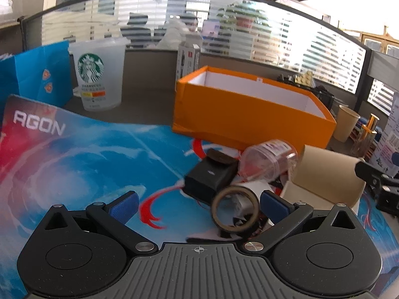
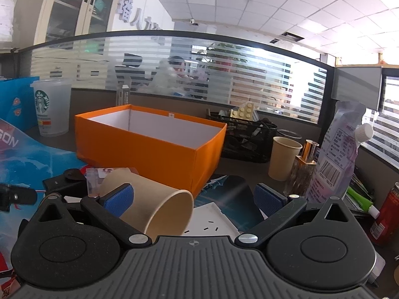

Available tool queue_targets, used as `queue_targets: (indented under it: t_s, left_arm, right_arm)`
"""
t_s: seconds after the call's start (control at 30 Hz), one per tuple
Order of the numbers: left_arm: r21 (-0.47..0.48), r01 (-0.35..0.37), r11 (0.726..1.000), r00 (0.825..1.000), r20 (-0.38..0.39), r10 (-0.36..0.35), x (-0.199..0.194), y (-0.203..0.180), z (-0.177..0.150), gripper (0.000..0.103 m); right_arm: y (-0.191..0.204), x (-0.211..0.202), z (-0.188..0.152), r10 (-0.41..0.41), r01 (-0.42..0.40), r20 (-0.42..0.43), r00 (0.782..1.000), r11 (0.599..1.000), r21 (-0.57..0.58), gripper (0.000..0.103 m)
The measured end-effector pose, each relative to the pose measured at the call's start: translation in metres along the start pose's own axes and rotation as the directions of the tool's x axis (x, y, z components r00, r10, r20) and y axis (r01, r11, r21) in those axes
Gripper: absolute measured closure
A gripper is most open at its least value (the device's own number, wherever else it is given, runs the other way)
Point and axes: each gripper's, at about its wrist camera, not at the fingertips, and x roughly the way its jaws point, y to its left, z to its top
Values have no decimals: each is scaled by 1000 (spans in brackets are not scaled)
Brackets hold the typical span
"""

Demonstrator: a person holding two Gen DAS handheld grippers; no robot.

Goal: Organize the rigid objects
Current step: 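Close the right gripper on the tan paper cup and lift it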

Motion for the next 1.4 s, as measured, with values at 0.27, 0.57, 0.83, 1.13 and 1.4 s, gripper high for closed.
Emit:
queue_targets:
  t_s: [0.27,0.57,0.83,1.13,1.4]
  left_arm:
    - [6,-58,998,994,90,57,-12,38,11,0]
    - [105,20,994,999,38,-24,20,17,7,0]
    - [142,37,989,999,30,-42,37,6,17,0]
    - [127,36,991,999,-8,-35,54,15,20,0]
    - [160,114,980,993,-32,-110,65,5,21,0]
  right_arm:
    - [-6,-24,-8,345,-342,72,936,938,-59,0]
    - [-5,-17,-29,445,-451,-71,893,880,-149,0]
    - [-23,7,-23,423,-424,-43,905,905,-24,0]
    - [-49,61,-13,550,-555,-89,831,831,-44,0]
    - [-47,85,-13,588,-596,-177,790,803,6,26]
